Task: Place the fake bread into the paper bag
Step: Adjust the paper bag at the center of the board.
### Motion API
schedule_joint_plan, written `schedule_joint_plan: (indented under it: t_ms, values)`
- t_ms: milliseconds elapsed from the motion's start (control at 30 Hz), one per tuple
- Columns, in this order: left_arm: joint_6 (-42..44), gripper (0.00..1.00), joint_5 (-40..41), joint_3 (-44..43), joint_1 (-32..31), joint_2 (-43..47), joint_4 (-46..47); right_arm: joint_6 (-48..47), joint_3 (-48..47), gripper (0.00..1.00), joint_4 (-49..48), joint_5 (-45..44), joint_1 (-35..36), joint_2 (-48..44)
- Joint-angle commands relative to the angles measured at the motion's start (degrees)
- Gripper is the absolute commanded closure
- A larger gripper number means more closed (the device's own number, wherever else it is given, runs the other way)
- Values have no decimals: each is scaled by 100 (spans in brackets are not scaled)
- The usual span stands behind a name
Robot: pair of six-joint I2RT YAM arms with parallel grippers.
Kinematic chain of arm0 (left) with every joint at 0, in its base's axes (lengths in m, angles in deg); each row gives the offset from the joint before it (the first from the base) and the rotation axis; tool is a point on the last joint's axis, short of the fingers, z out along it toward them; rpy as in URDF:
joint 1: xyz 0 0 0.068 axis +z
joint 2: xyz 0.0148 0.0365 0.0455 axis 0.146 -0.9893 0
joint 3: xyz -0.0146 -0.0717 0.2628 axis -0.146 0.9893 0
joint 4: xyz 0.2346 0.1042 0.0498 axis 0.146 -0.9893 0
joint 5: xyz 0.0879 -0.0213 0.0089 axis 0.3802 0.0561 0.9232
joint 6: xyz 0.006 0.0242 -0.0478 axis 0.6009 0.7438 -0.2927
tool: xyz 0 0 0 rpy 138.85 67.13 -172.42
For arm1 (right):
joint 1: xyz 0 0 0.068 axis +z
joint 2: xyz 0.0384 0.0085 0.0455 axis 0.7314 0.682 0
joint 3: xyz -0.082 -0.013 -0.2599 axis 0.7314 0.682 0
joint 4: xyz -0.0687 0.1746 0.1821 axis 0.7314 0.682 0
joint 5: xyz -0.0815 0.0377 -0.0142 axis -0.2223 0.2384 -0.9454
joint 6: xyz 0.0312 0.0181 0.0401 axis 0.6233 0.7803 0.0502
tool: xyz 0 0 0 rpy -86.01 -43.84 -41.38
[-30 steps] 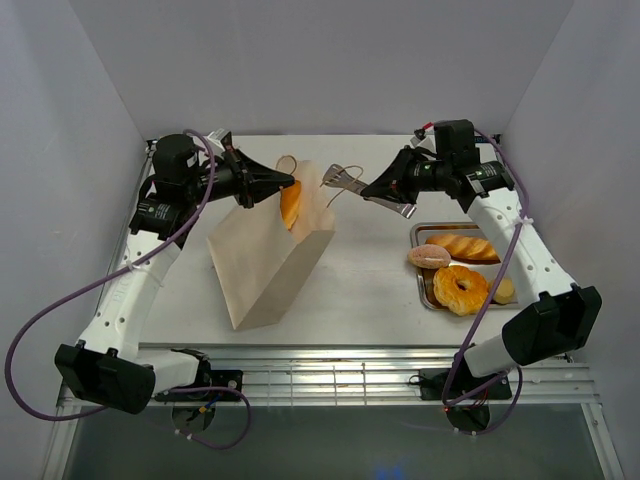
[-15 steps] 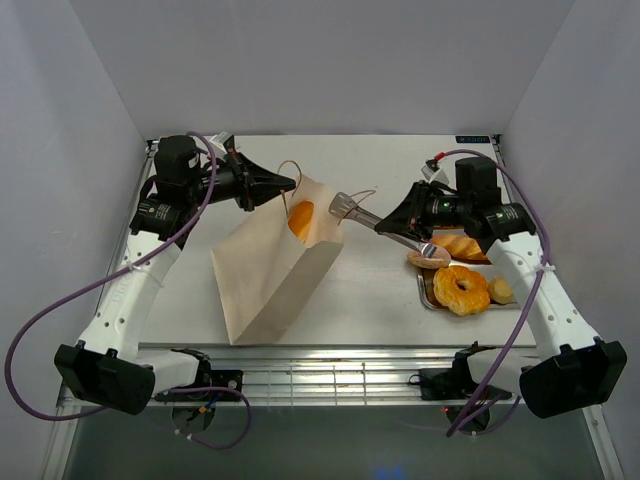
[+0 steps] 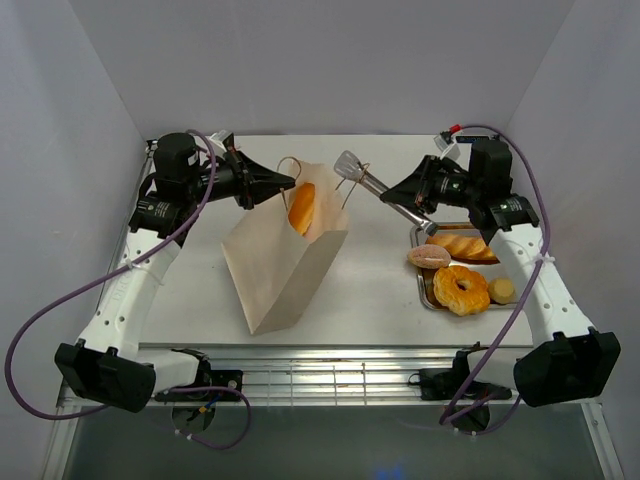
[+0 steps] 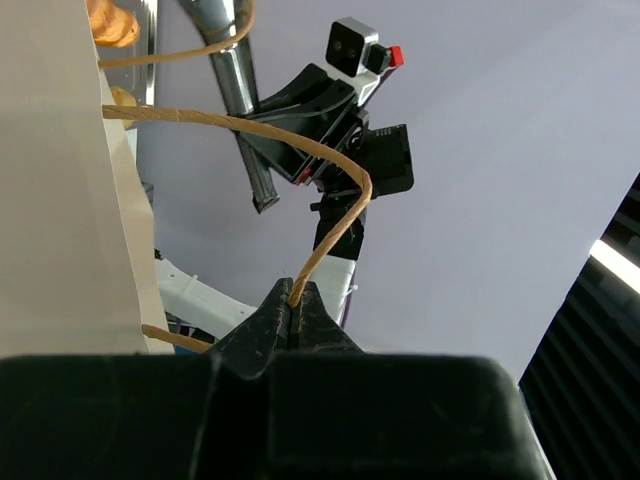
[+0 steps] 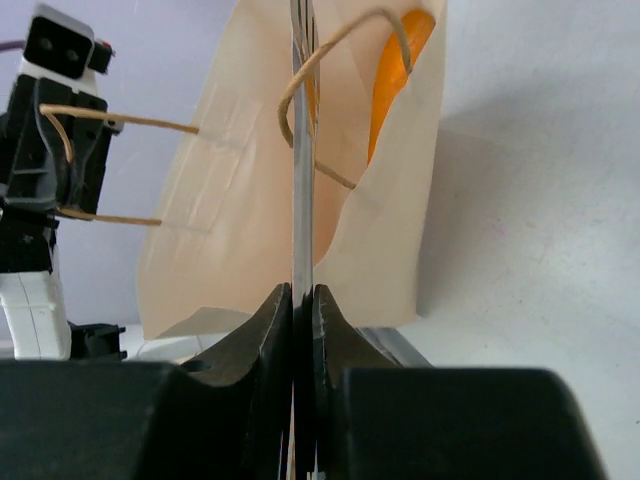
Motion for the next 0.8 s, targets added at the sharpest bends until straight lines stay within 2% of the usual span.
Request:
schedule_joint_plan:
  t_ms: [0, 100, 167, 267, 367, 500, 600, 767]
  values:
    - [77, 100, -161, -413, 11, -106, 98, -304, -938, 92, -56, 51, -339, 259]
    - [147, 100, -196, -606, 2, -343, 116, -954, -2439, 92, 995, -37, -340, 900]
    - [209, 100, -231, -738, 11, -536, 151, -1174, -3413, 92, 1359, 33, -340, 1295]
    - [297, 100, -258, -852, 2, -660, 151, -1211, -4050, 92, 1756, 174, -340, 1464]
    - [393, 100, -241, -643, 2, -625, 125, -1184, -4008, 92, 1853, 253, -340, 1316]
    - [595, 100, -91, 148, 2, -231, 20, -1193, -2957, 92, 1853, 350, -331, 850]
    - [709, 100, 14, 526, 2, -107, 10, -1368, -2532, 92, 2037, 315, -340, 525]
    - [982, 100, 129, 685, 11, 7, -315, -1333, -1715, 92, 2046, 578, -331, 24]
